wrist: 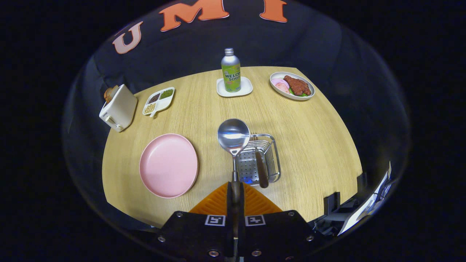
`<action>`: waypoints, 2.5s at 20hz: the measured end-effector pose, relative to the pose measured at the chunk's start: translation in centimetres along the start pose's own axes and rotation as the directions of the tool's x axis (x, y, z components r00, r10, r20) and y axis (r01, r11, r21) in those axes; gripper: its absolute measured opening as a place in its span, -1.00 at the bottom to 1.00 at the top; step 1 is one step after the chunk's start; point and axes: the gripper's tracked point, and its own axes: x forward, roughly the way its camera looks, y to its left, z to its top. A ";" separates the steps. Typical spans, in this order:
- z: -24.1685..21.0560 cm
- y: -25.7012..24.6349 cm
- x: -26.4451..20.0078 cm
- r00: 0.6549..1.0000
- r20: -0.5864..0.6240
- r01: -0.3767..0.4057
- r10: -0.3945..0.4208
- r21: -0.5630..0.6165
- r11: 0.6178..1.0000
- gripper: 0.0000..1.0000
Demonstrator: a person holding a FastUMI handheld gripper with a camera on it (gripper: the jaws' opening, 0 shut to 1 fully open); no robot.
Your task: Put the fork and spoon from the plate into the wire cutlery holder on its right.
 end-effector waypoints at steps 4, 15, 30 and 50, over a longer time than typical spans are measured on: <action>-0.6 -1.5 0.3 0.999 -0.045 0.013 -0.014 -0.026 1.000 -0.90; -1.1 -2.3 1.5 0.983 -0.179 0.034 -0.045 -0.066 0.997 -0.87; 0.9 -1.4 1.8 0.979 -0.198 0.031 -0.051 -0.101 0.994 -0.80; 19.3 2.5 -10.9 0.766 0.642 0.008 0.033 -0.061 0.998 0.18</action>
